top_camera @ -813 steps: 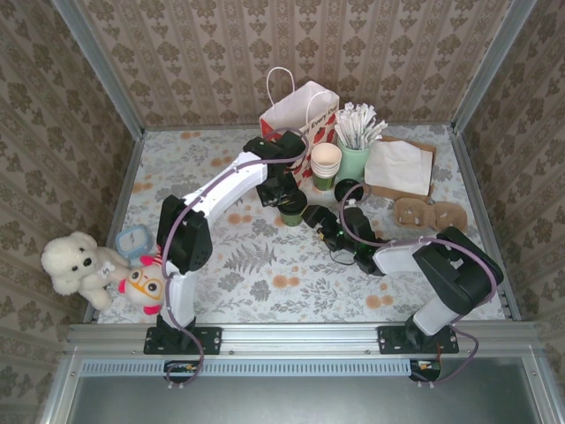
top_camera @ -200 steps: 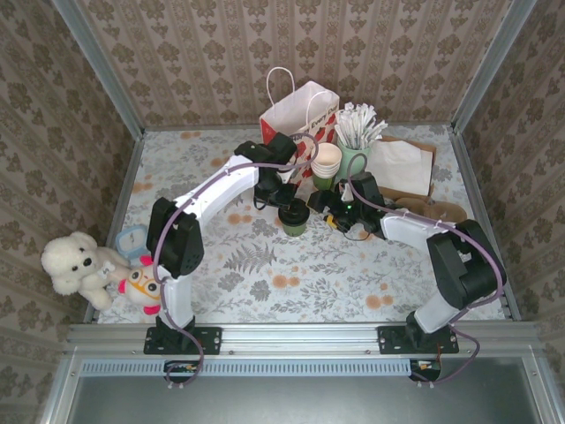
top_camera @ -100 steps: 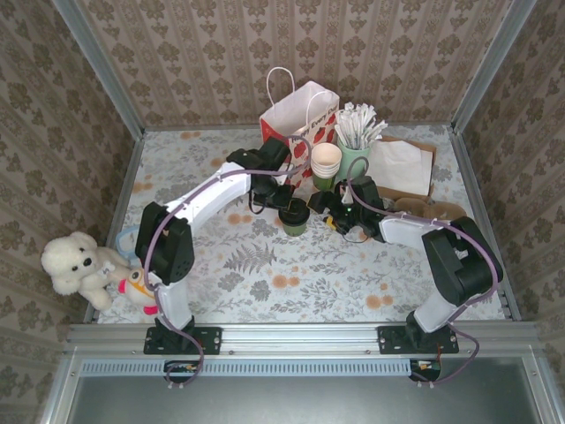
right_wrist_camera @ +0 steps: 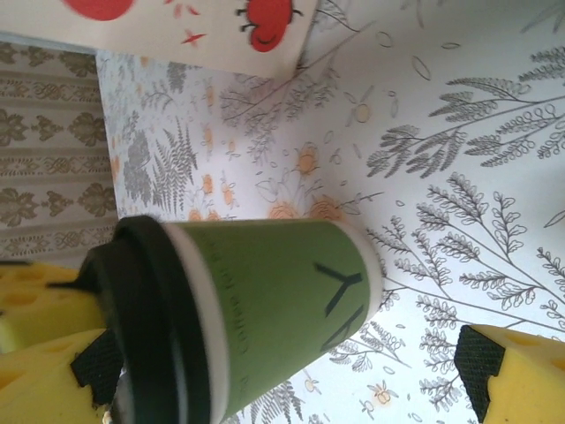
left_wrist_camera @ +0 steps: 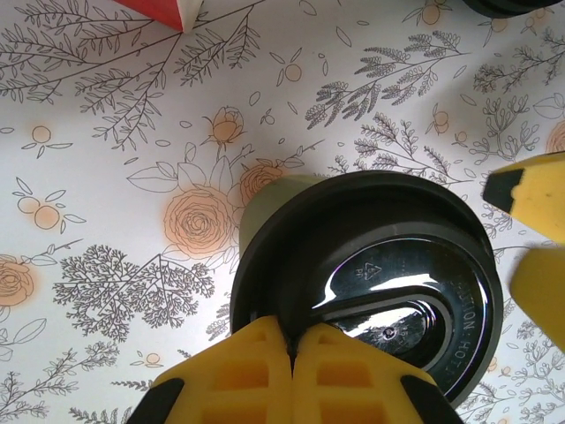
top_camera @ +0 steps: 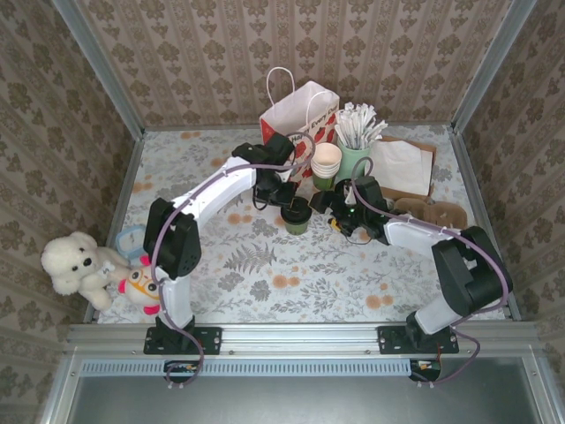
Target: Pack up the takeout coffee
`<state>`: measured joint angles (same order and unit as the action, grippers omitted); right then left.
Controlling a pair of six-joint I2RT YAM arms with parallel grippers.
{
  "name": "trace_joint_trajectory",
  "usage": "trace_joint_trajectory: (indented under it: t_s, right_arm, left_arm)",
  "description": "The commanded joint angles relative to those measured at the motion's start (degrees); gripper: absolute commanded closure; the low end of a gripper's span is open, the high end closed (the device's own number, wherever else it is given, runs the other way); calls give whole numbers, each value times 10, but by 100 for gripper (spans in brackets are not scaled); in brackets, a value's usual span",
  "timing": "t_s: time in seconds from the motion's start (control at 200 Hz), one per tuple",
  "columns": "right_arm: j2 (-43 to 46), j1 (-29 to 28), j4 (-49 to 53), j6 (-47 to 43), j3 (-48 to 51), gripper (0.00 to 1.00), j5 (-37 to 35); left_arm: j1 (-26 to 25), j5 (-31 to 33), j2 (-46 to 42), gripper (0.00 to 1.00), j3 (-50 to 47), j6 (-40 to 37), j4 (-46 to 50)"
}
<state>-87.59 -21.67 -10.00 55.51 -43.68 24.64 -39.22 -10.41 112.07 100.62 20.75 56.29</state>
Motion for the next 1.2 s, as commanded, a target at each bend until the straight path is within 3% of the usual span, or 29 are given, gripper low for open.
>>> trace_joint_trajectory:
  t_s: [0.0, 0.305, 0.495, 0.58, 0.915, 1.02, 1.195]
  right_arm:
    - [22, -5, 28, -52, -14, 0, 6]
    - [-14, -7, 18, -50, -35, 0, 20]
    - [-31, -8, 37, -52, -46, 7, 13]
    - [-34, -9, 50, -53, -48, 9, 9]
    - [-4, -13, 102, -75, -58, 6, -11]
    - [11, -14, 120, -88, -62, 4, -19]
    - [23, -14, 151, -119, -77, 2, -32]
  left_arm:
    - [-6, 8, 36, 100, 23, -5, 33]
    - [-7, 15, 79, 95, 95, 19, 66]
    - [-7, -10, 75, 88, 93, 28, 52]
    - [-6, -26, 69, 80, 92, 32, 42]
    - [6, -76, 41, 72, 94, 45, 17]
    - [14, -93, 15, 60, 77, 56, -5]
    - [33, -142, -22, 48, 30, 79, -48]
